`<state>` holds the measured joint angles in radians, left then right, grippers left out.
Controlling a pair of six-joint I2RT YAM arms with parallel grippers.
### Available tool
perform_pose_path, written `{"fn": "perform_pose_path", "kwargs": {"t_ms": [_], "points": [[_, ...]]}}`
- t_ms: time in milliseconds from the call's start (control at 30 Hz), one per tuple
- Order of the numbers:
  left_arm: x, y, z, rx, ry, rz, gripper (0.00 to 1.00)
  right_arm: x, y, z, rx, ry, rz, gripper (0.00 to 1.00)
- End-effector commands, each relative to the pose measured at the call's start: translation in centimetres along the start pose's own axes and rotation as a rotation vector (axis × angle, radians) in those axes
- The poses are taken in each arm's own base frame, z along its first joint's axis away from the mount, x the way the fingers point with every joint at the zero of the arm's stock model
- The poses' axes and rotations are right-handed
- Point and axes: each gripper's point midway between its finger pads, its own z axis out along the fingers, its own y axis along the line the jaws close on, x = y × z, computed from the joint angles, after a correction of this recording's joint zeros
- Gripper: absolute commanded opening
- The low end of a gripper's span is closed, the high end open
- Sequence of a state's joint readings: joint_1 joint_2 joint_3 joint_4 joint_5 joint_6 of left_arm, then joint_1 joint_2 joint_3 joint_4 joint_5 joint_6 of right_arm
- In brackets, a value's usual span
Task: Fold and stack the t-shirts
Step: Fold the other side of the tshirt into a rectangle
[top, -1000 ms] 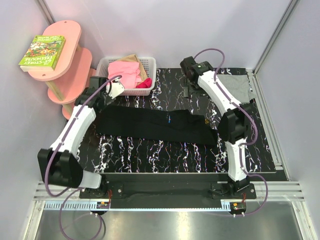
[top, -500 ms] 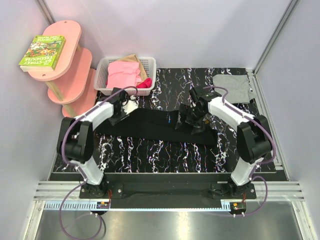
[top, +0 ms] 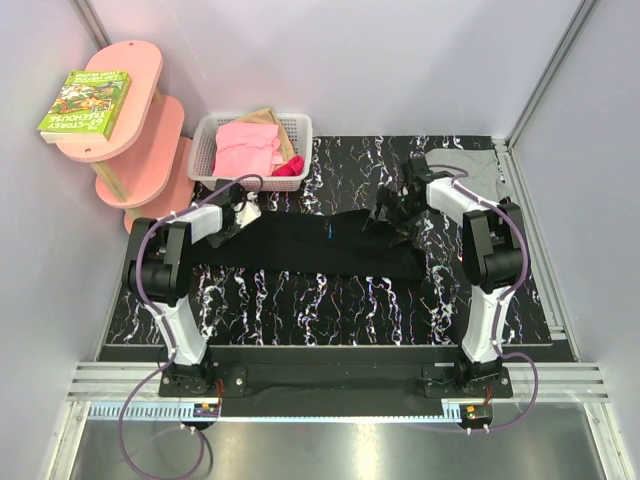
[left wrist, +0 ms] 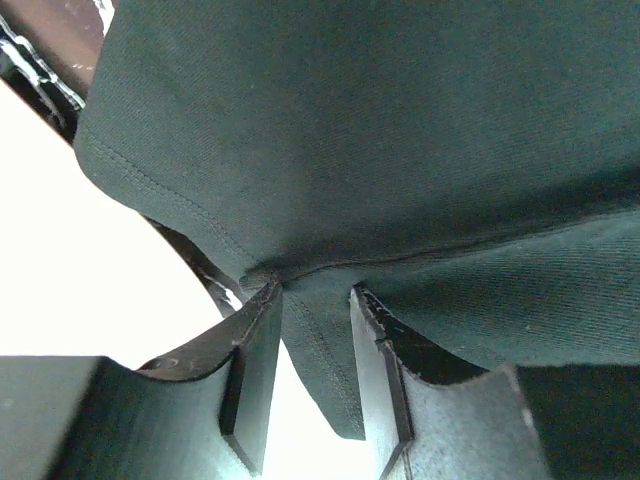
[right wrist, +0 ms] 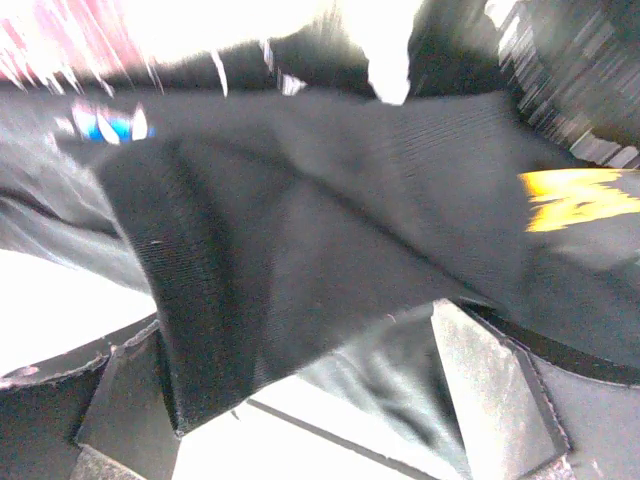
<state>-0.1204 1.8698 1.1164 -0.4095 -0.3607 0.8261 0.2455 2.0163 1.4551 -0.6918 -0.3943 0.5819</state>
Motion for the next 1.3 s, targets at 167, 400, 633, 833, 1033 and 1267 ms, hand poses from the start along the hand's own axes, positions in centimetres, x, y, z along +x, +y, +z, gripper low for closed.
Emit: {"fn": "perform_pose_path", "kwargs": {"t_ms": [167, 400, 633, 833, 1033, 1267], "points": [[3.7, -1.8, 0.5, 0.007, 0.031, 0.015, 0.37, -0.6, -3.2, 3.3, 0.032, 0.037, 0.023, 1.00], [4.4, -2.9, -2.2, 0.012, -0.010, 0.020, 0.36, -6.0, -2.4, -4.0, 0.186, -0.206, -0.032, 1.00], [3.1, -3.6, -5.7, -0.001, -0.092, 0.018, 0.37, -2.3, 6.0, -10.8, -0.149, -0.215, -0.031, 1.00], [2.5, -3.8, -7.0, 0.003, -0.118, 0.022, 0.37, 5.3, 3.1, -6.7, -0.219, -0.058, 0.078, 1.00], [2.0, -2.8, -7.5, -0.015, -0.117, 0.023, 0.37, 6.7, -1.3, -2.7, -0.102, -0.027, 0.104, 1.00], [1.7, -1.6, -8.5, -0.037, -0.123, 0.020, 0.37, 6.4, -3.4, -0.2, -0.023, 0.014, 0.099, 1.00]]}}
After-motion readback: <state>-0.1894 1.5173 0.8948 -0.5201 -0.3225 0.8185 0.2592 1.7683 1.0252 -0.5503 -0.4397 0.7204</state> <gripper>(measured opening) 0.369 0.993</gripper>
